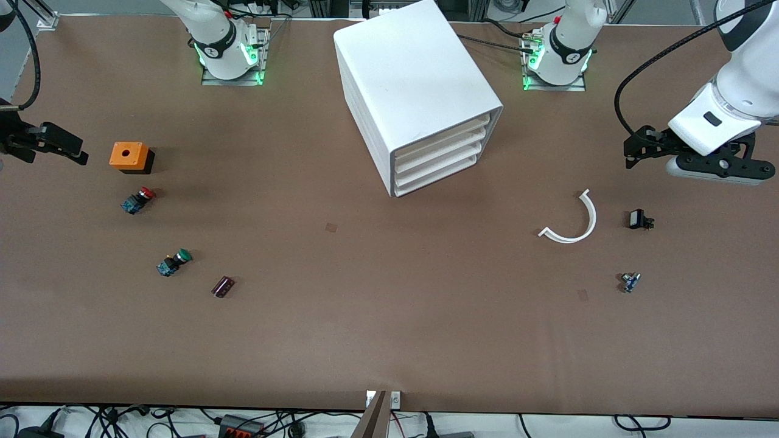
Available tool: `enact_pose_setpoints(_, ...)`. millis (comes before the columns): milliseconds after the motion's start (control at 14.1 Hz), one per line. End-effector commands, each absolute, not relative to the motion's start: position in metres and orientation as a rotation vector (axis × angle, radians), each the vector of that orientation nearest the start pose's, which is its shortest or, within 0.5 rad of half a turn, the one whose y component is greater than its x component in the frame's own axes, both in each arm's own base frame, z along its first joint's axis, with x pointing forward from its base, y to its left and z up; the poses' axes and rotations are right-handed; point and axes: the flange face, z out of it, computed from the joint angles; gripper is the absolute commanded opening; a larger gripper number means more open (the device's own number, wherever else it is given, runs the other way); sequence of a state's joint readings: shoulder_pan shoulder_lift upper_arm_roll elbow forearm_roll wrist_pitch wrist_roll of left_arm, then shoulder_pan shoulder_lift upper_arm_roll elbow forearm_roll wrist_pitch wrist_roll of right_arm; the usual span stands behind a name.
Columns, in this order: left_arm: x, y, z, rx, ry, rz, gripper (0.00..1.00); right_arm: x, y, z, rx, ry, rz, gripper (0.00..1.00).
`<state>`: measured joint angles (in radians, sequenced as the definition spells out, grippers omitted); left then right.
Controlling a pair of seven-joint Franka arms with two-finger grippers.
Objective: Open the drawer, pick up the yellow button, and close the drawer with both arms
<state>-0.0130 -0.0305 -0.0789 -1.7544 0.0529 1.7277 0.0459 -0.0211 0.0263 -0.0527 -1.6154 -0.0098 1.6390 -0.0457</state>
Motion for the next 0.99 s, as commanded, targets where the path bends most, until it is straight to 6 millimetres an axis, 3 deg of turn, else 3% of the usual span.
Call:
enact_pose_setpoints(0,0.546,-0.049,0.575,-3.101,0.228,-0.008,1.0,0.56,-0.041,0.597,-3.161,0.012,-0.015,1.0)
enact_pose_setpoints(496,0.546,-0.054,0.575,-3.1,0.239,-0.006,1.0,0.564,-0.037,0.595,-3.157,0.003,-0.016,1.0)
enact_pose_setpoints(637,0.538,-0.058,0.57,-3.097,0.256,0.096,1.0,0.565,-0.037,0.59,-3.155,0.006,-0.001,1.0)
enact_pose_setpoints(779,0.526,-0.076,0.561,-3.155,0.286,0.258,1.0,0.571,-0.039,0.582,-3.158,0.007,0.009,1.0)
enact_pose_setpoints(920,0.52,-0.088,0.537,-3.236,0.289,0.494,1.0,0.577,-0.03,0.577,-3.159,-0.017,-0.013,1.0)
